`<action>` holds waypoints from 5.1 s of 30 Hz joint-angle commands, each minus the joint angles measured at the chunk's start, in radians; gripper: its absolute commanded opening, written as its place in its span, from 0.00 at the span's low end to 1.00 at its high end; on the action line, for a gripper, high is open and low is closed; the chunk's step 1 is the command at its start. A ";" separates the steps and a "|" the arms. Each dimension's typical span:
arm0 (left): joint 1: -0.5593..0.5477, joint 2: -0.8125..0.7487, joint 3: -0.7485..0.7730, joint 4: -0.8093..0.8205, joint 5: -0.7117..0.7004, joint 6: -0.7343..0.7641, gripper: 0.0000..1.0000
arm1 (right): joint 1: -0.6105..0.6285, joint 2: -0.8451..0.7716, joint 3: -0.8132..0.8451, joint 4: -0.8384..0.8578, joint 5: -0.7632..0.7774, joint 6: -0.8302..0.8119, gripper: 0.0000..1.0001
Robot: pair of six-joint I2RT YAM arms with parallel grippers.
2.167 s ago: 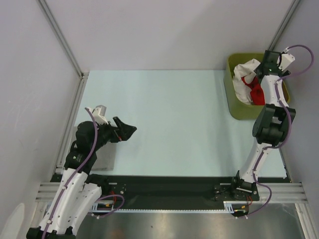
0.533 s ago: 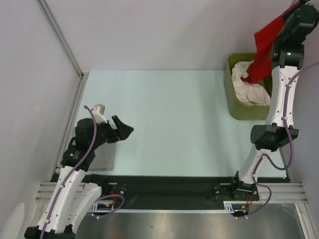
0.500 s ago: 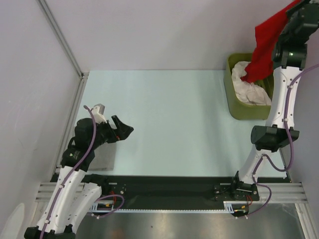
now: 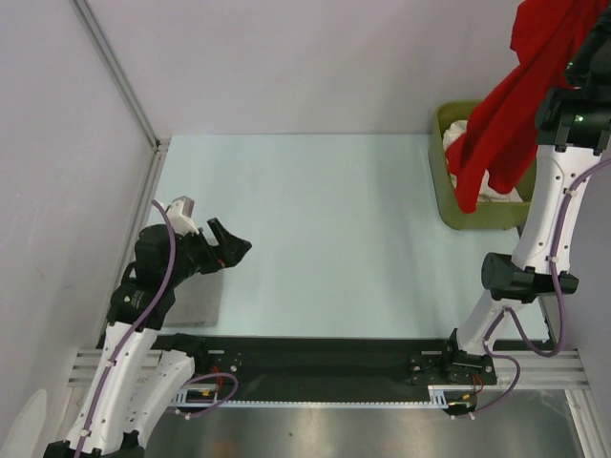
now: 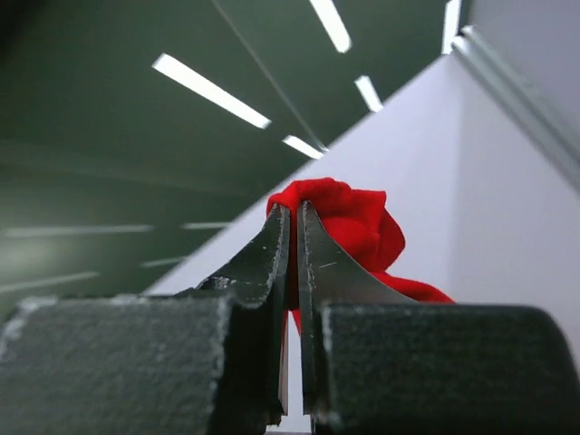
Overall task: Fold and stack the t-shirts
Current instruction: Move the tshirt to the center of the board, then flatten the tshirt out
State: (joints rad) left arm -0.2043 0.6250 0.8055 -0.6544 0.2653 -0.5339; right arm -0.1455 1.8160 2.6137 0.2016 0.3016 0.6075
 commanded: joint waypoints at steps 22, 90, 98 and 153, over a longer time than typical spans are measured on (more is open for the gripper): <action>0.009 -0.002 0.172 -0.172 -0.264 -0.035 0.95 | 0.780 0.085 -0.734 -0.080 -0.601 0.267 0.68; -0.156 1.507 1.117 0.222 -0.256 0.183 0.00 | 0.322 -0.139 -1.479 -0.699 -0.357 -0.411 0.73; -0.149 1.389 1.170 0.207 -0.264 0.173 0.00 | 0.304 -0.060 -1.339 -0.679 -0.352 -0.387 0.18; -0.346 0.571 0.069 0.205 0.077 0.021 0.62 | 0.380 -0.569 -1.690 -0.855 -0.820 -0.116 0.63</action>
State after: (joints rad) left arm -0.4732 1.1191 0.9119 -0.4316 0.3008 -0.5068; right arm 0.3145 1.2678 0.9558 -0.5591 -0.5564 0.5041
